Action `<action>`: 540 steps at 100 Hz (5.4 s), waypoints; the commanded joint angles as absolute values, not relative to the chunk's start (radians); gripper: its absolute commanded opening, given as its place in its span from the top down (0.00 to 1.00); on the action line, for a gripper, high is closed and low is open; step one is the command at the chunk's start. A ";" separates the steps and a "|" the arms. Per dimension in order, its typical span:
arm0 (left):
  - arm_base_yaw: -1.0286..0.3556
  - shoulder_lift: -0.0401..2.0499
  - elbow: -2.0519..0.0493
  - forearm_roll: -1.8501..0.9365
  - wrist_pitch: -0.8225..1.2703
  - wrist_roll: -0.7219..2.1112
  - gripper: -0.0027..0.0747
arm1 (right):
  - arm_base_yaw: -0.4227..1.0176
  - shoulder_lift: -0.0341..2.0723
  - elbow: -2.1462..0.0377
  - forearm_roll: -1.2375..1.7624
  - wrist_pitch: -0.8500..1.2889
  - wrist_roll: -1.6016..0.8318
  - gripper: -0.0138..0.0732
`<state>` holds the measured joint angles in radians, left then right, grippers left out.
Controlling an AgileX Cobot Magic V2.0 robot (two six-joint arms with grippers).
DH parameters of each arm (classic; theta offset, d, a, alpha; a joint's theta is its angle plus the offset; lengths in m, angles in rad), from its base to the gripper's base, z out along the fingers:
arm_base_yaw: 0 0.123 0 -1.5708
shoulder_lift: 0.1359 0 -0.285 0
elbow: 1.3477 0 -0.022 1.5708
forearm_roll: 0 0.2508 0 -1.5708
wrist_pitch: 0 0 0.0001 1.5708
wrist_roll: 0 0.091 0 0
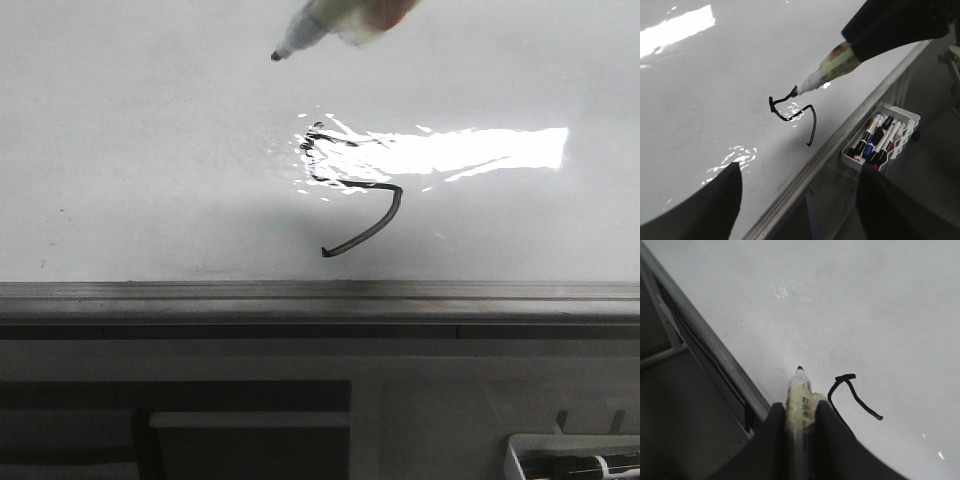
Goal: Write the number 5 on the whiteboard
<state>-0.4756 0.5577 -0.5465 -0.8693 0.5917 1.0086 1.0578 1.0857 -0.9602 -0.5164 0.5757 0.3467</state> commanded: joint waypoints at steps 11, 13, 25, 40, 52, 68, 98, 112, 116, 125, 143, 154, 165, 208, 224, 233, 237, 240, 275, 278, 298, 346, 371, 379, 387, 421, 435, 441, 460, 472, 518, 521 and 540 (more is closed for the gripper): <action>-0.474 0.697 -0.685 -0.896 0.751 1.151 0.43 | 1.130 1.123 -0.994 -0.486 0.536 0.110 0.92; -0.474 0.709 -0.694 -0.896 0.774 1.162 0.44 | 1.137 1.128 -0.994 -0.475 0.536 0.091 0.92; -0.491 0.805 -0.739 -0.899 0.856 1.205 0.49 | 1.172 1.138 -0.994 -0.418 0.536 0.015 0.92; -0.550 0.881 -0.769 -0.899 0.873 1.276 0.49 | 1.197 1.138 -0.994 -0.373 0.538 -0.012 0.92; -0.614 0.935 -0.772 -0.901 0.854 1.285 0.49 | 1.197 1.138 -0.985 -0.355 0.544 -0.015 0.92; -0.668 0.985 -0.772 -0.903 0.793 1.285 0.49 | 1.197 1.136 -0.953 -0.348 0.546 -0.015 0.92; -0.677 1.066 -0.772 -0.910 0.795 1.285 0.49 | 1.197 1.126 -0.921 -0.337 0.487 -0.015 0.92; -0.677 1.078 -0.772 -0.910 0.793 1.285 0.49 | 1.197 1.106 -0.921 -0.337 0.434 -0.015 0.92; -0.677 1.078 -0.772 -0.910 0.791 1.285 0.49 | 1.197 1.102 -0.921 -0.337 0.425 -0.015 0.92; -0.677 1.078 -0.772 -0.911 0.772 1.285 0.49 | 1.197 1.097 -0.921 -0.337 0.418 -0.015 0.92; -0.677 1.078 -0.772 -0.939 0.720 1.285 0.49 | 1.197 1.097 -0.921 -0.337 0.416 -0.015 0.92; -0.677 1.078 -0.772 -0.955 0.712 1.285 0.49 | 1.197 1.097 -0.921 -0.337 0.416 -0.015 0.92; -0.677 1.079 -0.772 -0.958 0.692 1.285 0.52 | 1.197 1.097 -0.921 -0.337 0.415 -0.015 0.92; -0.677 1.079 -0.772 -0.958 0.678 1.286 0.99 | 1.197 1.097 -0.921 -0.337 0.413 -0.015 0.92; -0.677 1.079 -0.772 -0.958 0.678 1.286 0.99 | 1.197 1.097 -0.921 -0.337 0.415 -0.015 0.92; -0.677 1.079 -0.772 -0.958 0.678 1.286 0.99 | 1.194 1.097 -0.921 -0.337 0.417 -0.015 0.91; -0.677 1.079 -0.772 -0.958 0.678 1.286 0.99 | 1.194 1.097 -0.921 -0.337 0.419 -0.015 0.88; -0.677 1.079 -0.772 -0.958 0.678 1.286 0.99 | 1.194 1.097 -0.921 -0.337 0.419 -0.015 0.85; -0.677 1.079 -0.772 -0.958 0.674 1.258 0.99 | 1.194 1.052 -0.943 -0.368 0.450 -0.015 0.26; -0.677 1.079 -0.772 -0.958 0.674 1.257 0.99 | 1.194 1.034 -0.950 -0.380 0.454 -0.015 0.26; -0.677 1.079 -0.764 -0.958 0.559 1.120 0.99 | 1.173 0.911 -0.955 -0.413 0.464 0.032 0.35; -0.677 1.158 -0.698 -1.112 0.092 0.816 0.99 | 1.094 0.748 -0.910 -0.415 0.566 0.136 0.91; -0.677 1.261 -0.698 -1.169 0.019 0.816 0.99 | 1.094 0.748 -0.905 -0.415 0.566 0.166 0.91; -0.677 1.279 -0.698 -1.169 0.000 0.816 0.99 | 1.094 0.748 -0.905 -0.415 0.566 0.166 0.91; -0.677 1.296 -0.698 -1.171 -0.019 0.816 0.99 | 1.094 0.748 -0.905 -0.415 0.566 0.168 0.91; -0.677 1.351 -0.698 -1.244 -0.026 0.816 0.99 | 1.094 0.748 -0.905 -0.415 0.566 0.168 0.91; -0.677 1.365 -0.698 -1.287 -0.026 0.816 0.95 | 1.094 0.748 -0.905 -0.415 0.566 0.168 0.91; -0.677 1.368 -0.698 -1.286 -0.026 0.816 0.85 | 1.094 0.748 -0.905 -0.415 0.566 0.168 0.91; -0.677 1.368 -0.698 -1.324 -0.040 0.816 0.54 | 1.094 0.748 -0.905 -0.409 0.566 0.168 0.91; -0.677 1.368 -0.698 -1.324 -0.040 0.816 0.53 | 1.094 0.748 -0.905 -0.409 0.566 0.168 0.91; -0.681 1.239 -0.706 -1.324 0.006 0.816 0.10 | 1.094 0.735 -0.903 -0.420 0.615 0.169 0.91; -0.681 1.202 -0.706 -1.320 0.019 0.816 0.10 | 1.094 0.729 -0.903 -0.423 0.626 0.169 0.91; -0.681 0.966 -0.693 -1.163 0.092 0.821 0.18 | 1.094 0.608 -0.820 -0.528 0.617 0.267 0.91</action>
